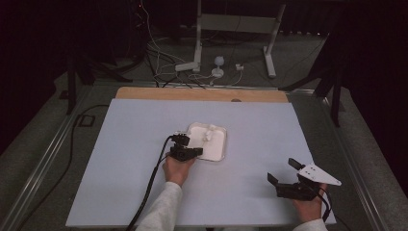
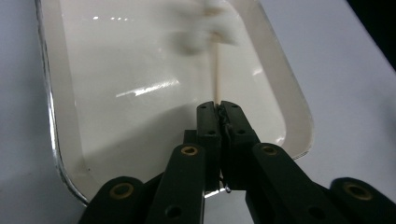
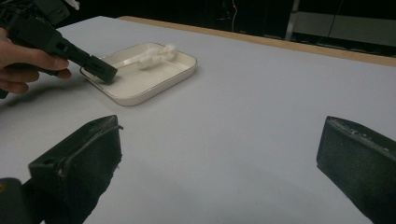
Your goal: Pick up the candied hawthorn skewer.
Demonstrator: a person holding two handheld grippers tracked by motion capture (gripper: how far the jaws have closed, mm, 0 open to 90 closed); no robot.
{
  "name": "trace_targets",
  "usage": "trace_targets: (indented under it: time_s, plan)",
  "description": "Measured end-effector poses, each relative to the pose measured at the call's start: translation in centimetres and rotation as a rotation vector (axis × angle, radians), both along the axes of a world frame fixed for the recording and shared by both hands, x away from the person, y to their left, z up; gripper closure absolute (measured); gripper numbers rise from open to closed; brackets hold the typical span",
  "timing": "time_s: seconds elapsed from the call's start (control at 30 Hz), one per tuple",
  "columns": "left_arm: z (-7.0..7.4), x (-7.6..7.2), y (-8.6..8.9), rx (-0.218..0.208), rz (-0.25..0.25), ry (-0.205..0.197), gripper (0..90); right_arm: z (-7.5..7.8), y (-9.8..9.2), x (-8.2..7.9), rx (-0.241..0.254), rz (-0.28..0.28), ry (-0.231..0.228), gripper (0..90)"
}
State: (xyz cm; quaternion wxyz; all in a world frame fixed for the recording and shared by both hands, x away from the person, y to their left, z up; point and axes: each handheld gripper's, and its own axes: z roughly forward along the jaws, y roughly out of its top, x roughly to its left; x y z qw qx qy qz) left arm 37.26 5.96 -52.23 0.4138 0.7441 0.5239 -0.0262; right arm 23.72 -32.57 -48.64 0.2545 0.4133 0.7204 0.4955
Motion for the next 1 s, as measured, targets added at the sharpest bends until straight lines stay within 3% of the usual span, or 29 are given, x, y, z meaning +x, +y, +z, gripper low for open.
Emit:
trace_targets:
  time_s: [0.1,0.37,0.5,1.0]
  plan:
    - [0.3,-0.1,0.1,-0.016,0.001,-0.008,89.6,0.0,0.0,0.0,-0.001,0.001,0.001,0.0]
    - [1.0,-0.5,0.4,-0.008,0.012,-0.041,89.9,0.0,0.0,0.0,-0.001,0.001,0.0,0.0]
    - [1.3,-0.8,0.9,-0.035,0.003,-0.063,89.9,0.0,0.1,0.0,-0.001,0.003,0.001,0.0]
    - [3.0,-1.8,2.7,-0.066,-0.006,-0.137,89.8,0.0,0.1,0.0,-0.001,0.008,0.006,0.0]
